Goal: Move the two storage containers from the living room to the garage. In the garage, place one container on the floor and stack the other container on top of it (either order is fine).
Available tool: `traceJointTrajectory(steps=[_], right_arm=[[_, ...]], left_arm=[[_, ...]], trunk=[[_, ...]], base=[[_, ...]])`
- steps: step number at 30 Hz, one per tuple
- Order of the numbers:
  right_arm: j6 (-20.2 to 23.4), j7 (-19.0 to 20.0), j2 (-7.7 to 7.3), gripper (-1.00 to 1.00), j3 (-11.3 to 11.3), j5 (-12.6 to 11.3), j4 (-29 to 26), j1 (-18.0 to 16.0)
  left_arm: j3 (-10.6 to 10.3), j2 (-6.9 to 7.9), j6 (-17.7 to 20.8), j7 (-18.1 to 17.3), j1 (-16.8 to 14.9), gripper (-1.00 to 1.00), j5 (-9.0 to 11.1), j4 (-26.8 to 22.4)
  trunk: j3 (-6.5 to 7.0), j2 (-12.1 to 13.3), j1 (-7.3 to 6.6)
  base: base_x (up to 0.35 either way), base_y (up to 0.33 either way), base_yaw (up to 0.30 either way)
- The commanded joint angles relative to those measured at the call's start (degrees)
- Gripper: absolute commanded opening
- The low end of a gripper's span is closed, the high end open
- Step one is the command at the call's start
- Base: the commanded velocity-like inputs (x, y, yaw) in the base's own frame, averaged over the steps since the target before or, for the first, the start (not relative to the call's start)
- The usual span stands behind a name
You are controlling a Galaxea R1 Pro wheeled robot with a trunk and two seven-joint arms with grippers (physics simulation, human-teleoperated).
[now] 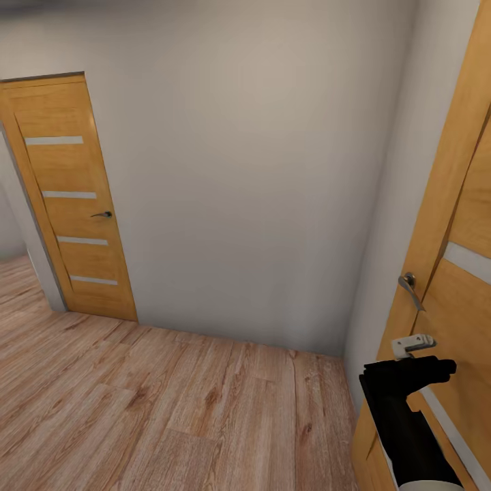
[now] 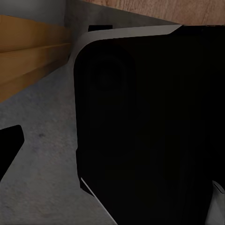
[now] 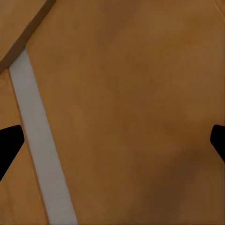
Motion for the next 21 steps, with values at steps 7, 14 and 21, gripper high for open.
traceJointTrajectory(steps=[7, 14, 21], right_arm=[[0.2, -0.1, 1.39, 1.00, 2.7, -0.3, 1.3, -0.1], [-0.7, 0.4, 3.11, 1.00, 10.5, -1.9, 9.5, 0.0], [-13.1, 0.5, 4.63, 1.00, 19.6, -12.6, 18.1, -0.1]], left_arm=[[0.0, 0.00, -0.1, 0.0, 0.0, 1.00, 0.0, 0.0], [0.0, 0.00, -0.1, 0.0, 0.0, 1.00, -0.1, 0.0], [0.0, 0.00, -0.1, 0.0, 0.0, 1.00, 0.0, 0.0]], trunk=[[-0.07, 0.0, 0.00], [-0.07, 0.0, 0.00], [-0.07, 0.0, 0.00]], base=[[0.000, 0.000, 0.000], [0.000, 0.000, 0.000], [0.000, 0.000, 0.000]])
